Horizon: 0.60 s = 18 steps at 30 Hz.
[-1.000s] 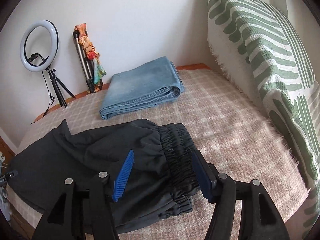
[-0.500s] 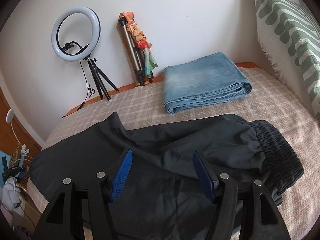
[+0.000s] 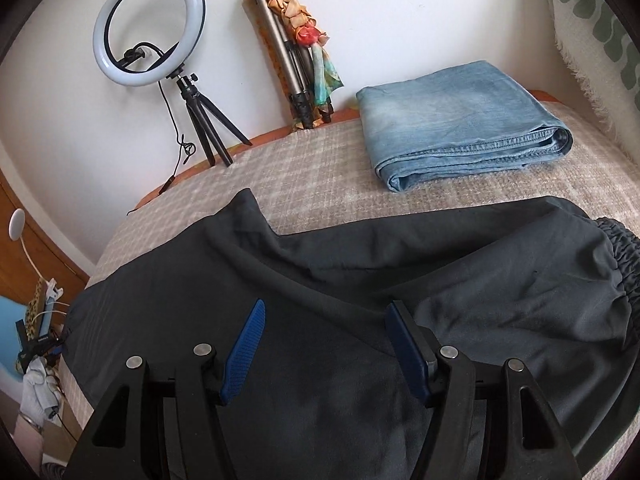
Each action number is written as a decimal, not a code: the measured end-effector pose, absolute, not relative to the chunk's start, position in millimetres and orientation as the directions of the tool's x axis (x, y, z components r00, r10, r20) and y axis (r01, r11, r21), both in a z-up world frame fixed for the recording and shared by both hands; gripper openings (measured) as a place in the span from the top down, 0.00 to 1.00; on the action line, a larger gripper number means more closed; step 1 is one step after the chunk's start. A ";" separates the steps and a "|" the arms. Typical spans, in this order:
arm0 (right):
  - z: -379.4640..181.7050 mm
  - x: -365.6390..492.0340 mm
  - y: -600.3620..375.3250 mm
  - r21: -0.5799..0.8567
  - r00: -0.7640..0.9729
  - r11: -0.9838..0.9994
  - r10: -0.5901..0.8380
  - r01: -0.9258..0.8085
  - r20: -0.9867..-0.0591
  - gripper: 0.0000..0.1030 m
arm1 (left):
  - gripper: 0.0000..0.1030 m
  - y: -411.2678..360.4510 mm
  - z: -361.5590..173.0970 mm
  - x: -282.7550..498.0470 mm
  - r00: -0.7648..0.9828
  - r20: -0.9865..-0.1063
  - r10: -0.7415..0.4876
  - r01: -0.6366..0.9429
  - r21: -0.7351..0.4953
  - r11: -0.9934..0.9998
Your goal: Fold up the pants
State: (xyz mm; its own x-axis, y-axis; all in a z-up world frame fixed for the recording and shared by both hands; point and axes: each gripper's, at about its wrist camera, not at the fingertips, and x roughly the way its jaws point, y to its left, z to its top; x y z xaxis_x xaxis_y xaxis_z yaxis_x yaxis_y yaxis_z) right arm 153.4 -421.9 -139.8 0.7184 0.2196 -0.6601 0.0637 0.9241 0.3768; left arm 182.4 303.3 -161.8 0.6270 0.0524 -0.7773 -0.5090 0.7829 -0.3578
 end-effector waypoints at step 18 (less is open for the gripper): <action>-133.2 174.4 -394.0 0.404 0.720 0.915 0.281 -0.002 -0.634 0.36 | 0.51 321.2 -154.2 185.7 0.621 -0.775 0.118 -0.539 -0.312 0.782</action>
